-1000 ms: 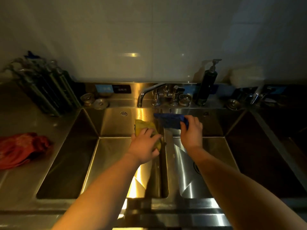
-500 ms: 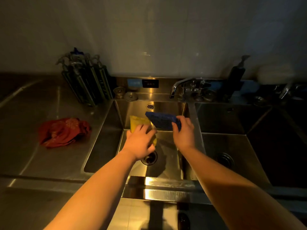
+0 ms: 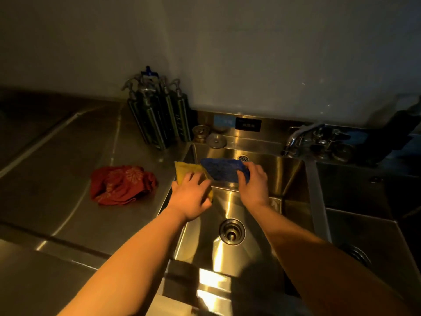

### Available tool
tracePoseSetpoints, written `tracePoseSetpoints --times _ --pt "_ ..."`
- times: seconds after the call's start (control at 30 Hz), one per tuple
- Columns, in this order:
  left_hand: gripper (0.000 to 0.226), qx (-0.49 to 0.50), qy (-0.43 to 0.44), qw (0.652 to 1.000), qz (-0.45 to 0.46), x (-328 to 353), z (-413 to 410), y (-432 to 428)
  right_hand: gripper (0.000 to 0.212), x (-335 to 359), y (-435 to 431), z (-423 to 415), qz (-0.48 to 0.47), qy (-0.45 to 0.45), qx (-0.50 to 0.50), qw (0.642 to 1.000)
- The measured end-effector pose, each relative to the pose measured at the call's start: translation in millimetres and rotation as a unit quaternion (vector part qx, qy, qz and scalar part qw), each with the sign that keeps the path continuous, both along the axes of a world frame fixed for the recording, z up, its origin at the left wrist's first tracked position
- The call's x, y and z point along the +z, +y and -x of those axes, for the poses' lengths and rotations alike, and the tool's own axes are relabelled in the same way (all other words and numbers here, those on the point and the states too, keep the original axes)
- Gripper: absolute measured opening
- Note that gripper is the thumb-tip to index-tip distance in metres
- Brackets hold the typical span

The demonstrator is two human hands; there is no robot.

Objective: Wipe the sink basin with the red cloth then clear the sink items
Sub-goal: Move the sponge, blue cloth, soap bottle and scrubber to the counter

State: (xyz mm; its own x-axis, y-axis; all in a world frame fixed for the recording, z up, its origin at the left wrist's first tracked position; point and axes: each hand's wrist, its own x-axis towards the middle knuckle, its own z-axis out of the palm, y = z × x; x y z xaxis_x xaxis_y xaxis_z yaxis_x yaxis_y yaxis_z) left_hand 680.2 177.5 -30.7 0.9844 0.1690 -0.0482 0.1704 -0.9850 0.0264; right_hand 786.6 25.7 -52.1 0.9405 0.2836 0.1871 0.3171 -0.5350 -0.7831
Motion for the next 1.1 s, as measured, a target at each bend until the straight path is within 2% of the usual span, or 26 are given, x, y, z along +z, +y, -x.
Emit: tracePoseSetpoints --times 0.4,0.67,0.9,1.1 --pt "0.054 0.066 0.024 0.997 0.031 -14 -33 62 0.028 -22 53 -38 0.015 0.013 0.047 0.999" --pt "0.052 0.120 0.023 0.992 0.038 -21 -49 104 0.030 -21 80 -46 0.014 0.035 0.014 0.999" --pt "0.046 0.170 0.037 0.984 0.047 -26 -62 125 0.023 -28 105 -51 0.022 -0.017 0.001 1.000" --pt "0.055 0.168 0.059 0.972 0.157 -36 -72 131 0.022 -34 112 -58 0.026 -0.014 0.012 0.999"
